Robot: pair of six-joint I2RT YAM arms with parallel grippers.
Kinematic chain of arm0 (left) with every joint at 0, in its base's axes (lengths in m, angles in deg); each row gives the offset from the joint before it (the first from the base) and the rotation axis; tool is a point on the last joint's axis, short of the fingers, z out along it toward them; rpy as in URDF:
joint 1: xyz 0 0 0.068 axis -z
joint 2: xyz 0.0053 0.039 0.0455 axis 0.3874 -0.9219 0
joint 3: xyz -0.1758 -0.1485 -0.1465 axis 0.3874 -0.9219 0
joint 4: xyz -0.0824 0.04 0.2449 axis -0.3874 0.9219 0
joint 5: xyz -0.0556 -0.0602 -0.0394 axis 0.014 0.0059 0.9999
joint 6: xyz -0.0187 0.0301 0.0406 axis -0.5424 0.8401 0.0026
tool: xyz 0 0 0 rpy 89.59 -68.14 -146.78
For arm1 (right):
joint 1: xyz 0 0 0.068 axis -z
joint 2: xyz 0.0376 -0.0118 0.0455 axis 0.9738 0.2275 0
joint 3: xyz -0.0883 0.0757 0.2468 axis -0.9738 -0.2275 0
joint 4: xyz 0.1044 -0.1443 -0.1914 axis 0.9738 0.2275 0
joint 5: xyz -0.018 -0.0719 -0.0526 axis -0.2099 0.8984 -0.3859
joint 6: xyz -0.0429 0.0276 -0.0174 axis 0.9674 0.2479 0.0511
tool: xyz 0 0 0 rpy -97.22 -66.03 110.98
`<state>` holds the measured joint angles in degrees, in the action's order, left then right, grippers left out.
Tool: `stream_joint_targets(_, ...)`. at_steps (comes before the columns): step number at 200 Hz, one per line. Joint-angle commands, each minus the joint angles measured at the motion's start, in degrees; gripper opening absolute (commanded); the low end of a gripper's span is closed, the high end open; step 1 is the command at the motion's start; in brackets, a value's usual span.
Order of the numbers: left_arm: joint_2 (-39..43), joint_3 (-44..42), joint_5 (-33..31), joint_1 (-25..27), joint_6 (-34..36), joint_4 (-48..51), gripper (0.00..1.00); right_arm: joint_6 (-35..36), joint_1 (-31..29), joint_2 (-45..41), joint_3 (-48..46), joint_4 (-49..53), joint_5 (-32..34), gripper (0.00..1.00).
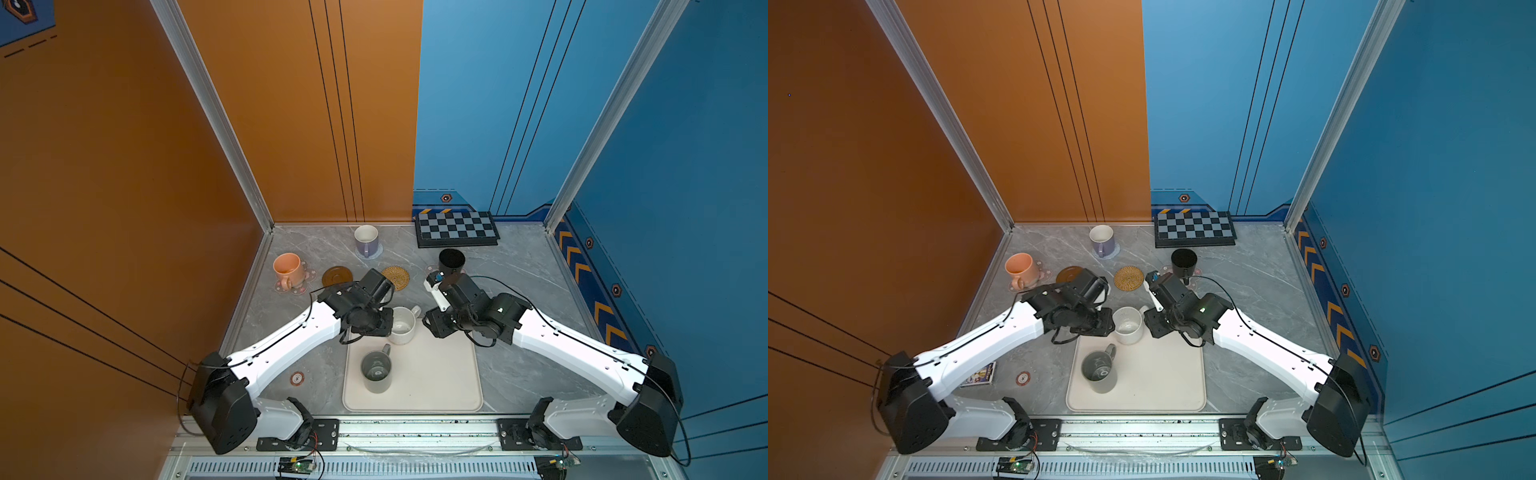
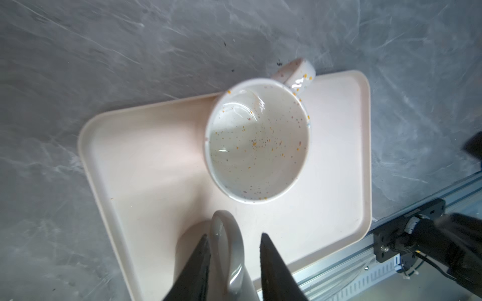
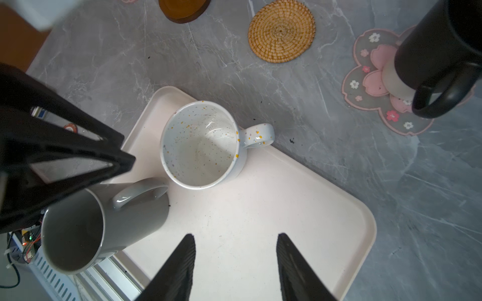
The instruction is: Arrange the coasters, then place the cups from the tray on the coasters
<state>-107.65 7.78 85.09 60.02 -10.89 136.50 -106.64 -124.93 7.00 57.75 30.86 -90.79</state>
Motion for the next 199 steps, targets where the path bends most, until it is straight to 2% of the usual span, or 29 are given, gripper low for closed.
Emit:
stream_joint_targets(1,5.74,1.16,-0.28,-5.02,2.96,9.2,0.34,7.73,-0.33,0.11,-0.15,-3.57,-7.83,0.54)
stream_joint_targets(16,7.96,3.5,-1.14,-9.41,4.51,14.45,0.34,14.44,-1.61,1.89,1.34,-2.58,-10.2,0.54)
stream_joint_targets(37,9.22,7.16,-1.96,-14.12,6.53,20.08,0.34,24.5,-3.16,4.15,3.38,0.25,-5.89,0.55)
stream_joint_targets(55,9.53,8.95,-1.87,-16.63,6.39,22.01,0.34,28.48,-2.89,7.95,7.36,3.55,-3.52,0.56)
stream_joint_targets(74,10.04,8.76,-1.54,-16.78,4.71,21.91,0.34,28.7,-3.27,12.86,12.3,5.12,-4.19,0.55)
stream_joint_targets(92,10.78,7.61,-2.15,-16.32,3.09,21.93,0.33,27.16,-4.96,17.06,16.1,5.29,-1.86,0.54)
stream_joint_targets(124,13.95,5.59,-2.72,-16.25,1.37,21.89,0.34,29.07,-9.13,21.8,18.73,4.76,3.26,0.53)
stream_joint_targets(170,16.49,3.53,-2.25,-16.76,0.57,21.92,0.34,27.49,-11.03,23.93,20.39,2.61,4.43,0.53)
stream_joint_targets(199,16.99,2.88,-2.29,-16.76,0.38,21.89,0.34,28.2,-13.39,25.73,20.57,2.39,8.58,0.53)
